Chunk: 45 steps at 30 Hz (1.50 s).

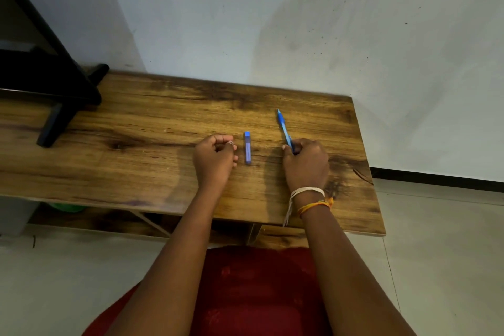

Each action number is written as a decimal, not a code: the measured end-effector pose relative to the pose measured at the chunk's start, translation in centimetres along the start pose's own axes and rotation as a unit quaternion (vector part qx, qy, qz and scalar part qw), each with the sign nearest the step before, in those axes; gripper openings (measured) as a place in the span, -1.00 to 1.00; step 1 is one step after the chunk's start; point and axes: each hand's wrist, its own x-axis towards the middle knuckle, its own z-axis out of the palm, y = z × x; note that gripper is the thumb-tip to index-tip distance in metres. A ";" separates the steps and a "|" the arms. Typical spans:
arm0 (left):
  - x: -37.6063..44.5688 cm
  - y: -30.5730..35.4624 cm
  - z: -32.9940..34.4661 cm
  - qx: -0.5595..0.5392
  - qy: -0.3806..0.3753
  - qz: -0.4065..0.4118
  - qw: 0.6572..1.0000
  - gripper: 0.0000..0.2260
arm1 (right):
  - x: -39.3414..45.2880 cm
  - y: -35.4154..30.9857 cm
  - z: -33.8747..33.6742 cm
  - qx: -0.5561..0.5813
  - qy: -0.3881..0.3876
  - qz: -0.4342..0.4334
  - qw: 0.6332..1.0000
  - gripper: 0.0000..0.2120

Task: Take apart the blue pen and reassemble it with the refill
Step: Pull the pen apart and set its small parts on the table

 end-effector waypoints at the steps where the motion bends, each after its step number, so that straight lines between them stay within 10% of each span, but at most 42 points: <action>1: 0.1 0.0 0.0 0.001 -0.002 -0.003 1.000 -0.83 | -0.1 0.0 0.0 -0.004 0.000 0.002 1.000 -0.73; 12: 0.1 -0.1 -0.2 -0.004 0.010 -0.005 1.000 -0.83 | -3.1 -4.0 2.7 -0.024 -0.119 -0.179 0.976 -0.69; 27: 0.2 -0.4 -0.3 -0.013 -0.005 -0.021 1.000 -0.78 | -2.2 -4.1 2.2 -0.056 -0.127 -0.065 0.988 -0.74; 36: 0.1 0.2 0.0 -0.241 -0.133 -0.158 0.948 -0.84 | -1.5 -3.2 2.0 0.313 -0.196 0.095 0.924 -0.95; 45: -0.1 0.0 0.1 -0.221 -0.127 -0.137 0.957 -0.94 | -1.2 -2.7 1.7 0.307 -0.241 0.039 0.920 -0.93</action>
